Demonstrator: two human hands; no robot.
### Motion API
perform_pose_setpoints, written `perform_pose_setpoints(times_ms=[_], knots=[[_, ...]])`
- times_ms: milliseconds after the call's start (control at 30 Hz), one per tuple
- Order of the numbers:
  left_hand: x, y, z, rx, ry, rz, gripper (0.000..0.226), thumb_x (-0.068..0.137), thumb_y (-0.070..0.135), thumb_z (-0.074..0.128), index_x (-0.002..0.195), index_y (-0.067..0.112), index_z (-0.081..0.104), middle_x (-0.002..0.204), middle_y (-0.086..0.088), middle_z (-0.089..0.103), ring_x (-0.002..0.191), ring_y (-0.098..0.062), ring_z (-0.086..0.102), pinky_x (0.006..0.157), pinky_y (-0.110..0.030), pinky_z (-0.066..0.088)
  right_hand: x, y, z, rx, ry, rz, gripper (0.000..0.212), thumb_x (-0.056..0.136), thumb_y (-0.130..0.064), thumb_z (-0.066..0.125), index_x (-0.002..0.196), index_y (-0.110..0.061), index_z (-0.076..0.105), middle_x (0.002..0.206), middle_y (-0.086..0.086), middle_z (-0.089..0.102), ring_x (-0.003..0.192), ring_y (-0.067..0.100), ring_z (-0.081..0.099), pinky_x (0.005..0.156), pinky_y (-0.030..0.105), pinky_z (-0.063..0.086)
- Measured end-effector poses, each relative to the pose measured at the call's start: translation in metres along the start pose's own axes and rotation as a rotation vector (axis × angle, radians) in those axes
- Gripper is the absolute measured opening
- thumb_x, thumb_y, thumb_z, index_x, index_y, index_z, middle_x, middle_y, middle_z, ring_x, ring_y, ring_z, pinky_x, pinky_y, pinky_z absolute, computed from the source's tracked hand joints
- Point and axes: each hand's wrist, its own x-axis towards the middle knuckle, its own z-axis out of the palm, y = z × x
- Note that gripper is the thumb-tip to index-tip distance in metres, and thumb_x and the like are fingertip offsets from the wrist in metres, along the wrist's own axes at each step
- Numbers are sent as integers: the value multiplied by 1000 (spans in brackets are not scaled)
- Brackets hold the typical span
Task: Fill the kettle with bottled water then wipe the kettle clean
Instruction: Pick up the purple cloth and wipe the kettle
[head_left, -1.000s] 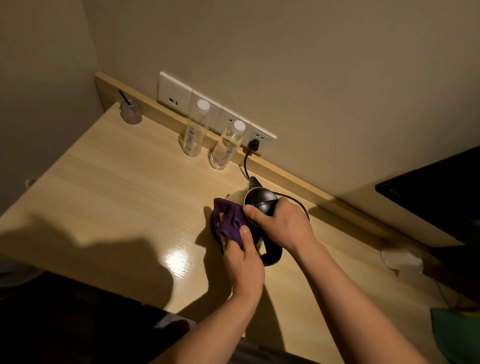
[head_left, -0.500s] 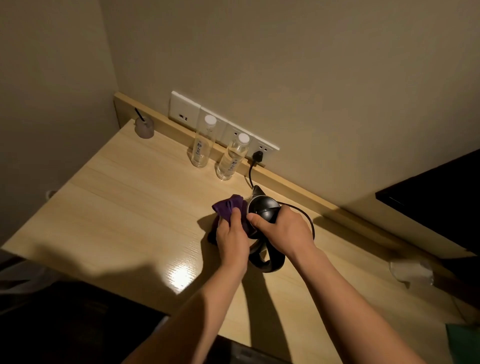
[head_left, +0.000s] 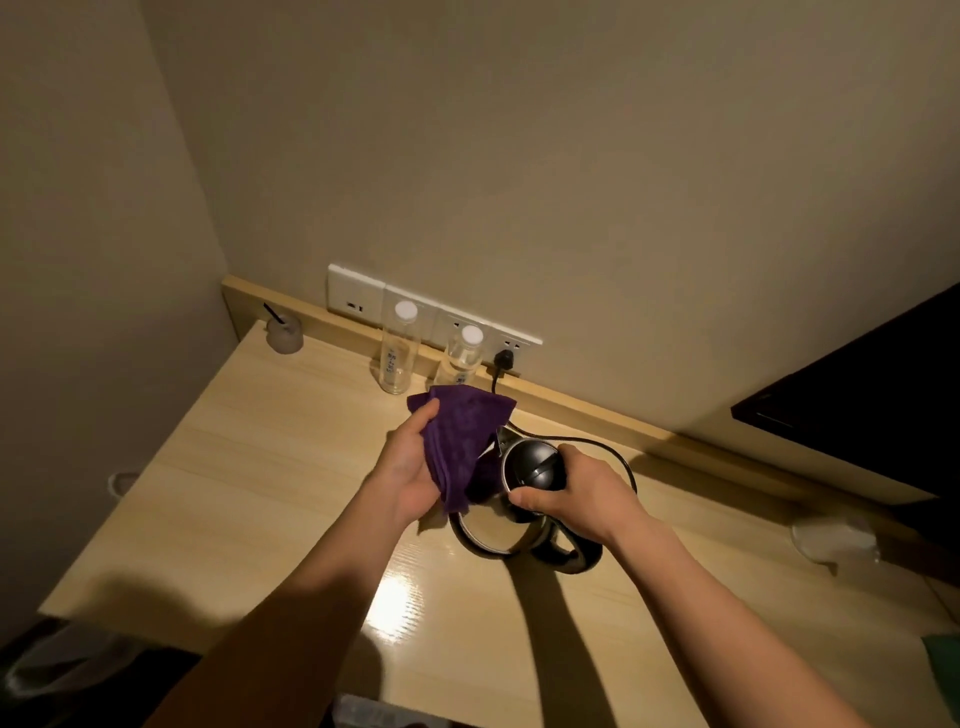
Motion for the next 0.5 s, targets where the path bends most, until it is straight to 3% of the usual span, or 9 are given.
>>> perform_pose_setpoints(times_ms=[133, 233, 333, 367, 433, 500], knots=[[-35, 29, -17, -144, -127, -20, 52, 97, 45, 65, 139, 15, 64, 139, -14, 67, 121, -35, 68, 100, -50, 52, 4, 1, -10, 141, -106, 12, 99, 70, -53, 90, 152, -30, 41, 144, -1, 61, 128, 25, 58, 106, 43, 49], [-61, 51, -27, -123, -192, -40, 53, 94, 30, 70, 143, 11, 60, 144, -17, 63, 130, -37, 62, 105, -53, 49, 1, -9, -14, 119, -167, 51, 112, 74, -45, 90, 163, -28, 23, 159, 2, 47, 141, 28, 49, 112, 44, 43], [-83, 72, -37, -25, -225, -9, 54, 81, 6, 73, 134, 7, 66, 137, -24, 65, 123, -43, 66, 98, -57, 54, -12, -36, -13, -114, 17, -48, 111, 78, -58, 81, 164, -30, 16, 165, -2, 37, 147, 24, 42, 116, 47, 43], [-88, 80, -41, 13, -234, 13, 50, 78, 1, 72, 127, 7, 71, 134, -24, 68, 119, -43, 68, 96, -57, 56, -18, -50, -11, -37, 117, -127, 103, 81, -63, 75, 163, -30, 21, 163, -5, 41, 145, 19, 44, 115, 43, 43], [-95, 94, -52, 107, -208, 63, 44, 77, -3, 69, 119, 7, 76, 131, -24, 69, 119, -43, 68, 98, -55, 55, -30, -82, -1, 382, 165, -224, 91, 81, -70, 64, 158, -30, 37, 149, -14, 56, 131, 4, 54, 106, 30, 46], [-96, 111, -66, 170, -141, 91, 54, 74, -3, 68, 128, 4, 68, 136, -26, 65, 125, -46, 63, 108, -58, 48, -32, -117, 16, 833, -21, -170, 85, 81, -75, 60, 150, -26, 50, 130, -15, 70, 113, 1, 67, 97, 26, 50]])
